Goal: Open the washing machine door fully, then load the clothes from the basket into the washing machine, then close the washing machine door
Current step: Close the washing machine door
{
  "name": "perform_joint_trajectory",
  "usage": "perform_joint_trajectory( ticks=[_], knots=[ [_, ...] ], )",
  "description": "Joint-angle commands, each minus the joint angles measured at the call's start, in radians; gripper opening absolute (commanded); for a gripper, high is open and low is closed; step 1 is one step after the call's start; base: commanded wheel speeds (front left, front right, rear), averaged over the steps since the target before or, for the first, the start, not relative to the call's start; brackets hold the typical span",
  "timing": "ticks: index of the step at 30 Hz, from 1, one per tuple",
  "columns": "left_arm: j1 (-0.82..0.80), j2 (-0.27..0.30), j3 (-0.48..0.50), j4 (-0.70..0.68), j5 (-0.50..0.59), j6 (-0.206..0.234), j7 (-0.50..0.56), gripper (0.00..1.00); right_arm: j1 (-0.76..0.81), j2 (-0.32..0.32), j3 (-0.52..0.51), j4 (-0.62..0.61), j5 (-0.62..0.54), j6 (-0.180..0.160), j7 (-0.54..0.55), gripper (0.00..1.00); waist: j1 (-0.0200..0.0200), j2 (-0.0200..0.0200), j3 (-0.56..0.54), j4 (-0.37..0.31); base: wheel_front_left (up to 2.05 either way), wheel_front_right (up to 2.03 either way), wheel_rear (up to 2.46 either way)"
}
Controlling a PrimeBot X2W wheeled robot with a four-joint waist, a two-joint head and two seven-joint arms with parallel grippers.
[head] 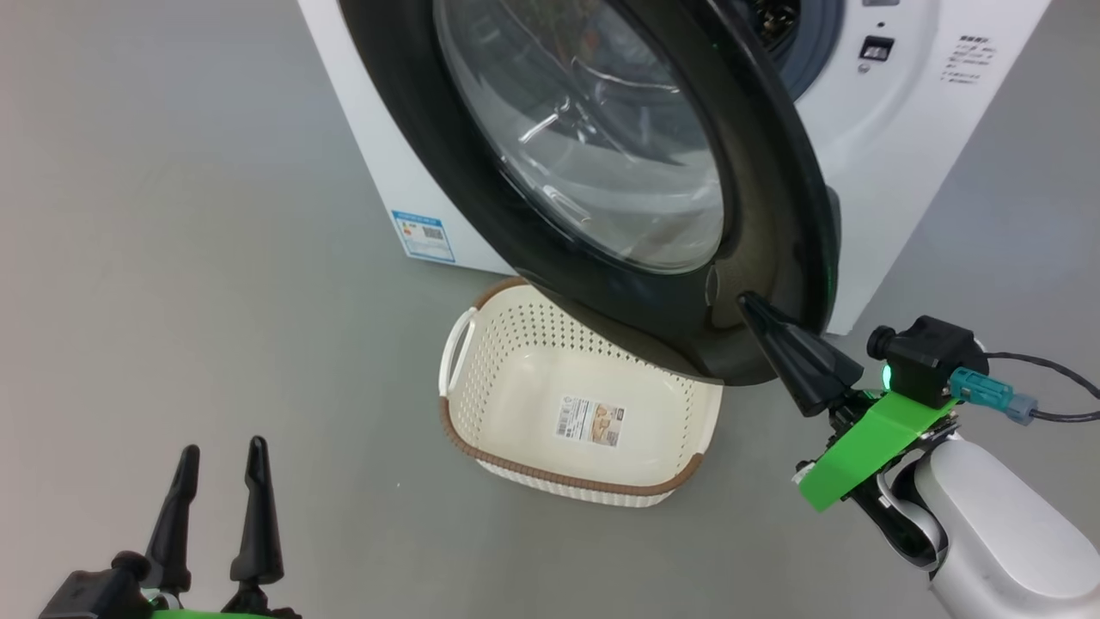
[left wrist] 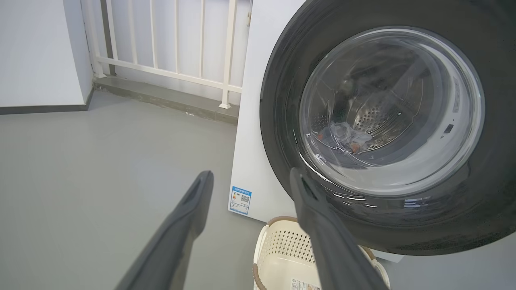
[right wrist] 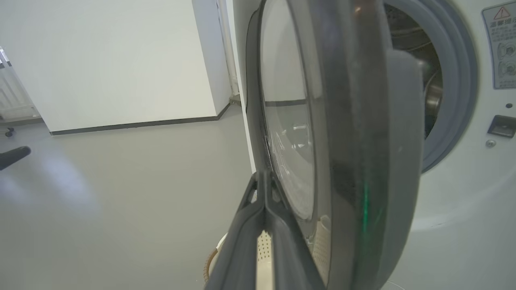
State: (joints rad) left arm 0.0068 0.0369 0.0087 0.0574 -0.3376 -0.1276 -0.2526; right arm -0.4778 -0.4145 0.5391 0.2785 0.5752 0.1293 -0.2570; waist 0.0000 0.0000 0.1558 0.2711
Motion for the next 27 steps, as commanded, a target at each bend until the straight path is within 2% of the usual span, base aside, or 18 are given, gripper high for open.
perform_joint_trajectory(
  ticks=[1, 14, 22, 27],
  knots=[
    [-0.037, 0.013, 0.032, -0.023, -0.001, -0.003, -0.009, 1.0, -0.02, -0.007, 0.015, -0.011, 0.016, 0.001, -0.005, 0.0, 0.0, 0.0, 0.013, 0.011, 0.0, 0.0, 0.0],
    [-0.057, 0.013, 0.029, -0.026, -0.008, -0.003, -0.009, 1.0, -0.016, -0.022, -0.019, 0.033, 0.025, 0.001, -0.005, 0.0, 0.0, 0.0, 0.056, 0.013, 0.0, 0.0, 0.0],
    [-0.073, 0.013, 0.026, -0.034, -0.007, -0.003, -0.009, 1.0, -0.025, -0.024, -0.116, 0.024, 0.013, 0.001, -0.005, 0.0, 0.0, 0.0, 0.095, 0.016, 0.0, 0.0, 0.0],
    [-0.085, 0.013, 0.023, -0.039, -0.004, -0.003, -0.009, 1.0, -0.053, -0.041, -0.137, 0.023, 0.002, 0.001, -0.005, 0.0, 0.0, 0.0, 0.125, 0.018, 0.0, 0.0, 0.0]
  ],
)
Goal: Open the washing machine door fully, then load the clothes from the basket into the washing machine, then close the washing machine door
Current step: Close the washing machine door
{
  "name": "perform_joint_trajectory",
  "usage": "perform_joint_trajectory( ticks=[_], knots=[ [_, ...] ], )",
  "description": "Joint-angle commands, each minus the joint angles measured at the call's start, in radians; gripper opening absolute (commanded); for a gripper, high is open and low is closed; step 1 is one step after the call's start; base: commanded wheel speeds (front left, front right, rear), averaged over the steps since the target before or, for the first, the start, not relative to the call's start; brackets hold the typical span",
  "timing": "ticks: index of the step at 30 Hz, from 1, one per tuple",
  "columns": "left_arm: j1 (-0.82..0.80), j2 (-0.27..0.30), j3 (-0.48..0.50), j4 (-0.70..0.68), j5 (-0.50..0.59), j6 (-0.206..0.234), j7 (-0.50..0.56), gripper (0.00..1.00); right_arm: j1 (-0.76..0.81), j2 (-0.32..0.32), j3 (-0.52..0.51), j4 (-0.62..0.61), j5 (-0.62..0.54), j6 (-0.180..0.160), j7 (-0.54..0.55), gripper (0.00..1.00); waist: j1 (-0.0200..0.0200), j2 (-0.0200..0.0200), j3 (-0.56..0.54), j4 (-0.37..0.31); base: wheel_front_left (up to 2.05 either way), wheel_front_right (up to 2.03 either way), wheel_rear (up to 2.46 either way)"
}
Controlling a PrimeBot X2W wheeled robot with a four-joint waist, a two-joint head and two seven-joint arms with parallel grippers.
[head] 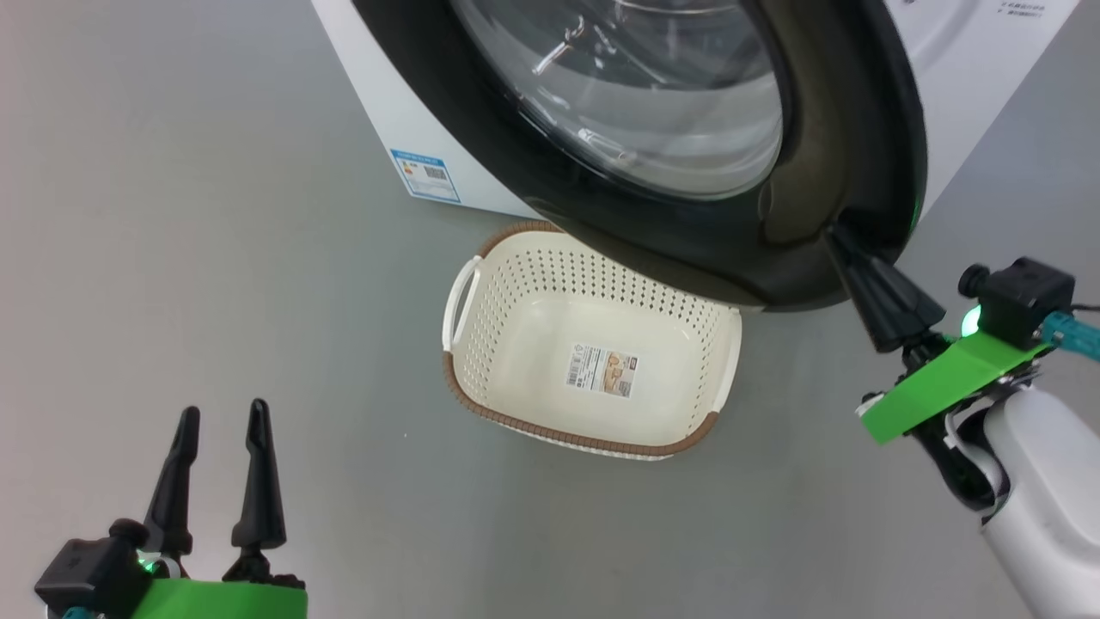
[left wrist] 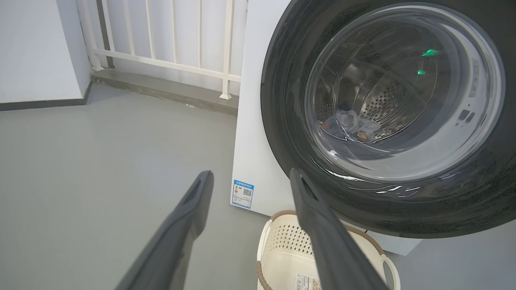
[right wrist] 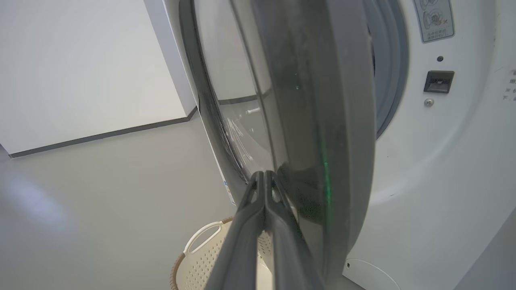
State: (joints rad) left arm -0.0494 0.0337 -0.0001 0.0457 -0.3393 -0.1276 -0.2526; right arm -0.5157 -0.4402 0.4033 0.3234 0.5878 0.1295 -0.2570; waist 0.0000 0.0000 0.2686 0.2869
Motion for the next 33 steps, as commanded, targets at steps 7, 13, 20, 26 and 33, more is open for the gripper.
perform_joint_trajectory(
  ticks=[7, 13, 20, 26, 33],
  knots=[
    [-0.056, 0.017, 0.018, -0.03, -0.008, -0.003, -0.009, 1.0, -0.08, -0.052, -0.023, -0.014, -0.013, 0.001, -0.005, 0.0, 0.0, 0.0, 0.063, 0.013, 0.0, 0.0, 0.0],
    [-0.067, 0.017, 0.016, -0.033, -0.012, -0.002, -0.009, 1.0, -0.132, -0.087, -0.042, -0.007, -0.013, 0.001, -0.005, 0.0, 0.0, 0.0, 0.097, 0.025, 0.0, 0.0, 0.0],
    [-0.076, 0.017, 0.013, -0.039, -0.021, 0.001, -0.009, 1.0, -0.165, -0.12, -0.058, 0.001, -0.012, 0.001, -0.005, 0.0, 0.0, 0.0, 0.127, 0.04, 0.0, 0.0, 0.0],
    [-0.093, 0.017, -0.002, -0.042, -0.032, 0.004, -0.009, 1.0, -0.227, -0.15, -0.065, 0.022, 0.015, 0.001, -0.005, 0.0, 0.0, 0.0, 0.166, 0.047, 0.0, 0.0, 0.0],
    [-0.111, 0.017, -0.008, -0.052, -0.04, 0.012, -0.009, 1.0, -0.332, -0.193, -0.042, 0.054, 0.05, 0.001, -0.005, 0.0, 0.0, 0.0, 0.2, 0.051, 0.0, 0.0, 0.0]
  ],
)
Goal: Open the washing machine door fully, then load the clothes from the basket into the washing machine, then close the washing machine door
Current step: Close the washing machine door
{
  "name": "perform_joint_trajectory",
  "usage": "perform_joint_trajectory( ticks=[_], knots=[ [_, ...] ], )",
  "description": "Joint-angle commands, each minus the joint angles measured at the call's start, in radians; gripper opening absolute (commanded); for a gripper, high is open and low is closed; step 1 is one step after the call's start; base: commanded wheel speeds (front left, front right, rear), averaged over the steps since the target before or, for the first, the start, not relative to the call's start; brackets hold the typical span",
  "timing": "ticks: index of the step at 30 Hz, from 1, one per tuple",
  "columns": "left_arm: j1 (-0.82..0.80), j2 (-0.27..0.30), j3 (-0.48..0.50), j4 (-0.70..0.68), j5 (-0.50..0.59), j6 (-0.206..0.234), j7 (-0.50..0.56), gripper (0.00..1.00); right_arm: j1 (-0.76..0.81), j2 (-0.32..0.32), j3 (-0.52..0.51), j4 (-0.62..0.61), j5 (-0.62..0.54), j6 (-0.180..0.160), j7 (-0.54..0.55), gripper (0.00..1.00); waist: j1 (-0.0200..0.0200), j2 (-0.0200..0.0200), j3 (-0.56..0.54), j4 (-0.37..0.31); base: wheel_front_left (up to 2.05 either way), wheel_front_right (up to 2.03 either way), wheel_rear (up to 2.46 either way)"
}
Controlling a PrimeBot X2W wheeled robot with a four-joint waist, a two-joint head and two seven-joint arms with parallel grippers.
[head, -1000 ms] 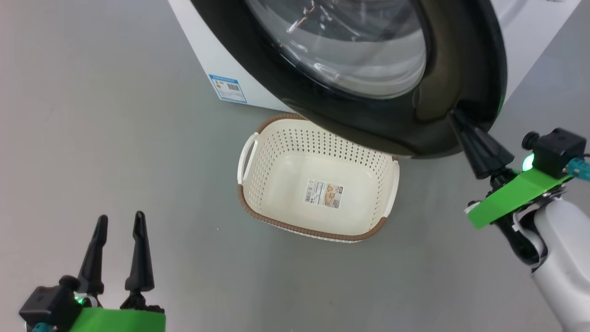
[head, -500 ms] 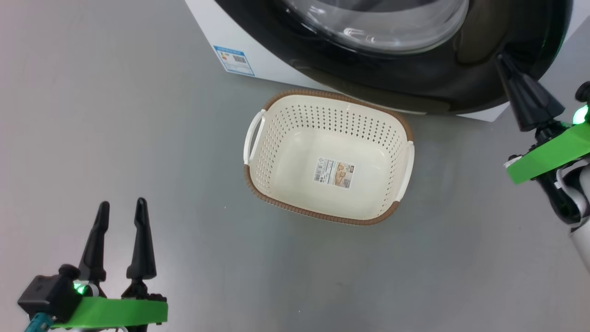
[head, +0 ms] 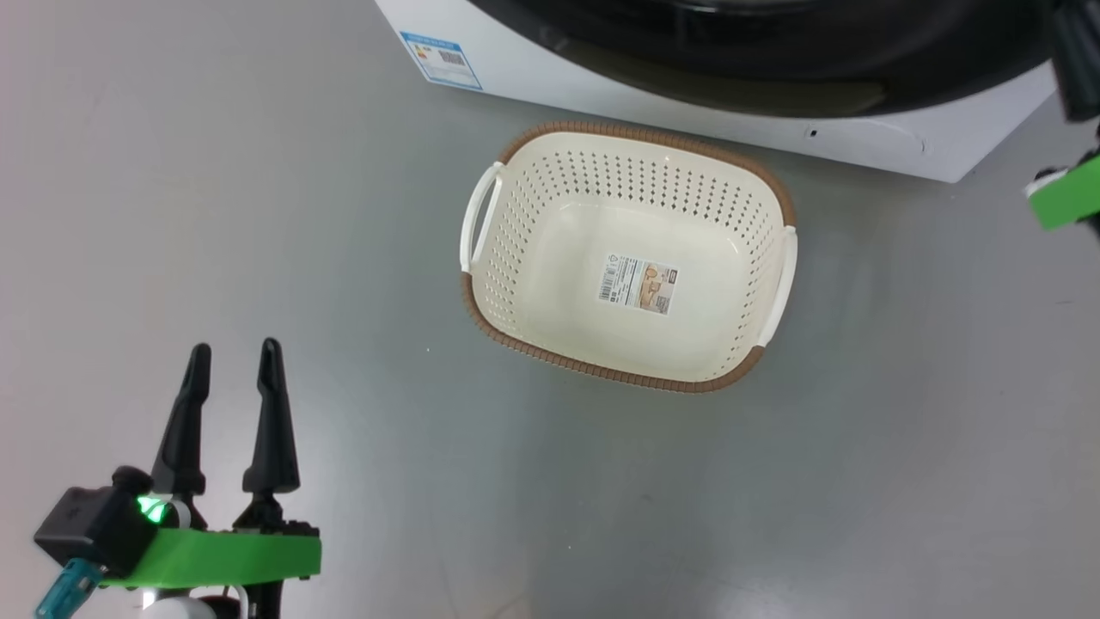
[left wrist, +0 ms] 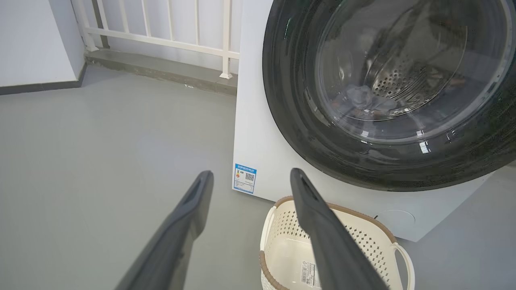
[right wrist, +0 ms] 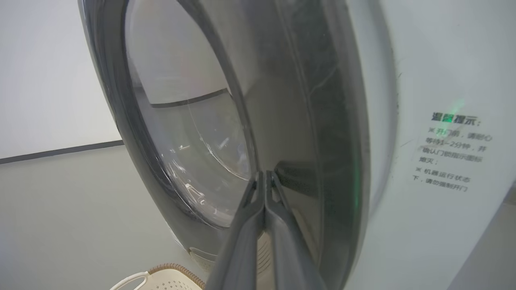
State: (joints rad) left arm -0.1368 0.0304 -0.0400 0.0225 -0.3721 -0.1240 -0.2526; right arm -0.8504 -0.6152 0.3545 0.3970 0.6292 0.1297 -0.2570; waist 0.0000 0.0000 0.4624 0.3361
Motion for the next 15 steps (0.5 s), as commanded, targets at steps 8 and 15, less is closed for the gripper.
perform_joint_trajectory(
  ticks=[8, 15],
  knots=[
    [-0.039, 0.02, 0.017, -0.031, -0.017, 0.014, -0.009, 1.0, -0.126, -0.085, 0.095, 0.027, 0.016, 0.001, -0.005, 0.0, 0.0, 0.0, 0.035, 0.01, 0.0, 0.0, 0.0],
    [-0.044, 0.02, 0.018, -0.022, -0.012, 0.016, -0.009, 1.0, -0.212, -0.074, 0.059, 0.138, -0.018, 0.001, -0.005, 0.0, 0.0, 0.0, 0.023, 0.005, 0.0, 0.0, 0.0]
  ],
)
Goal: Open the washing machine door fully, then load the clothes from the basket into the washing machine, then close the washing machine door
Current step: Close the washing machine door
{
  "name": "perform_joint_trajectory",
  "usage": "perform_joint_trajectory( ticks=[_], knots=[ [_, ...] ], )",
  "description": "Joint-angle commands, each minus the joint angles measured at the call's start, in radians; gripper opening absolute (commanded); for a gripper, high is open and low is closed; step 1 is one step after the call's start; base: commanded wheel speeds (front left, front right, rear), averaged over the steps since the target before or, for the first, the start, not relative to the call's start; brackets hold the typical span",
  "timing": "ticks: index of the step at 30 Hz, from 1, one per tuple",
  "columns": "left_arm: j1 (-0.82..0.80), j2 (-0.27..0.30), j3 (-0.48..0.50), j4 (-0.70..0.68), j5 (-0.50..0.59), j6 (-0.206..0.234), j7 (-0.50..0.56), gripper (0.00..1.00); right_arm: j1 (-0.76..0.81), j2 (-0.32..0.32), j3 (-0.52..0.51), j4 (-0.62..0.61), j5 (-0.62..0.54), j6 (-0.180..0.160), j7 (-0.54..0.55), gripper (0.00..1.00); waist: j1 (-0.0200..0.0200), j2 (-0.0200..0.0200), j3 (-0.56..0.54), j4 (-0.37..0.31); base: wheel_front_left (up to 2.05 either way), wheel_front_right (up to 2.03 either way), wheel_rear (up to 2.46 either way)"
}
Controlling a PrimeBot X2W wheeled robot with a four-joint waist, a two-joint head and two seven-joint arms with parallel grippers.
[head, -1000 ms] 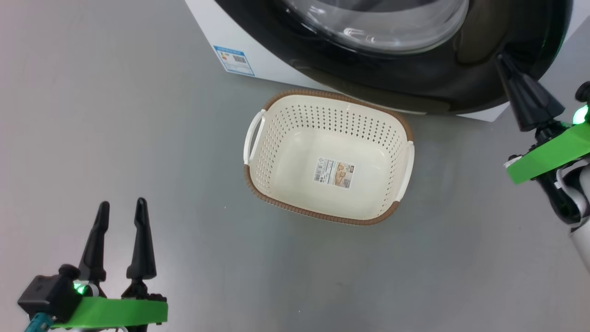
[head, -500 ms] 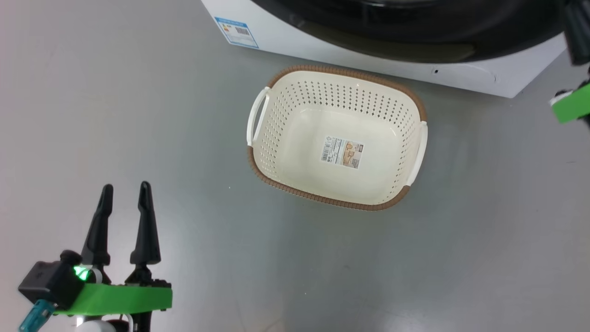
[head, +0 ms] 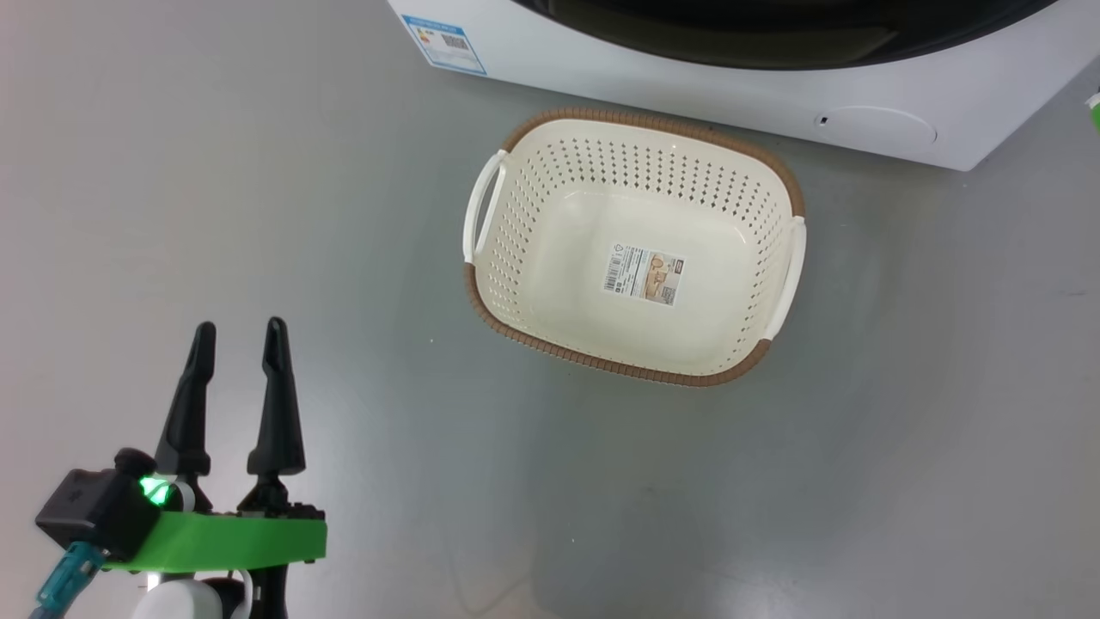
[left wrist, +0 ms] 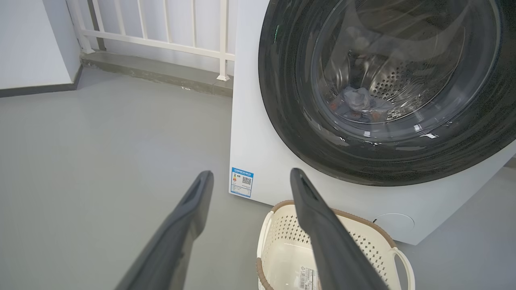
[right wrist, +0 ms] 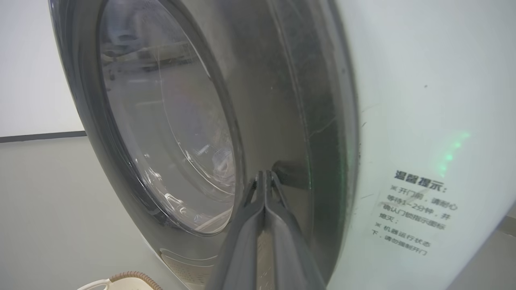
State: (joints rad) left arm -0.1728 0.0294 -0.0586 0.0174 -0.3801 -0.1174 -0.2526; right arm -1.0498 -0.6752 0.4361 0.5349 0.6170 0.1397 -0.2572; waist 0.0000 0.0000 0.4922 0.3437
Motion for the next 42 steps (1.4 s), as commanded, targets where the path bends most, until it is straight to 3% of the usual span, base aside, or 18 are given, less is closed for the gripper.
perform_joint_trajectory(
  ticks=[1, 15, 16, 18, 19, 20, 42],
  knots=[
    [-0.007, 0.021, 0.037, -0.016, -0.003, 0.01, -0.009, 1.0, -0.014, -0.007, -0.025, 0.007, -0.009, -0.009, -0.005, 0.0, 0.0, 0.0, -0.012, -0.004, 0.0, 0.0, 0.0],
    [0.003, 0.021, 0.037, 0.001, 0.008, 0.007, -0.009, 1.0, 0.07, 0.038, -0.025, 0.018, -0.017, -0.009, -0.005, 0.0, 0.0, 0.0, -0.072, -0.025, 0.0, 0.0, 0.0],
    [0.005, 0.021, 0.038, 0.004, 0.01, 0.007, -0.009, 1.0, 0.082, 0.043, -0.027, 0.016, -0.02, -0.009, -0.005, 0.05, 0.0, 0.0, -0.08, -0.027, 0.0, 0.0, 0.0],
    [0.007, 0.021, 0.041, 0.007, 0.018, 0.006, -0.009, 1.0, 0.107, 0.056, -0.029, 0.008, -0.02, -0.009, -0.005, 0.4, 0.0, 0.0, -0.097, -0.033, 0.0, 0.0, 0.0],
    [0.009, 0.021, 0.043, 0.009, 0.021, 0.006, -0.009, 1.0, 0.119, 0.064, -0.03, 0.001, -0.014, -0.009, -0.005, 0.77, 0.0, 0.0, -0.105, -0.036, 0.0, 0.0, 0.0],
    [0.011, 0.021, 0.045, 0.009, 0.023, 0.005, -0.009, 1.0, 0.13, 0.07, -0.031, -0.008, -0.011, -0.009, -0.005, 0.98, 0.0, 0.0, -0.114, -0.041, 0.0, 0.0, 0.0],
    [0.066, 0.021, 0.073, 0.041, 0.081, -0.01, -0.009, 1.0, 0.456, 0.192, -0.13, -0.161, -0.063, -0.009, -0.005, 1.0, 0.0, 0.0, -0.317, -0.194, 0.0, 0.0, 0.0]
  ],
)
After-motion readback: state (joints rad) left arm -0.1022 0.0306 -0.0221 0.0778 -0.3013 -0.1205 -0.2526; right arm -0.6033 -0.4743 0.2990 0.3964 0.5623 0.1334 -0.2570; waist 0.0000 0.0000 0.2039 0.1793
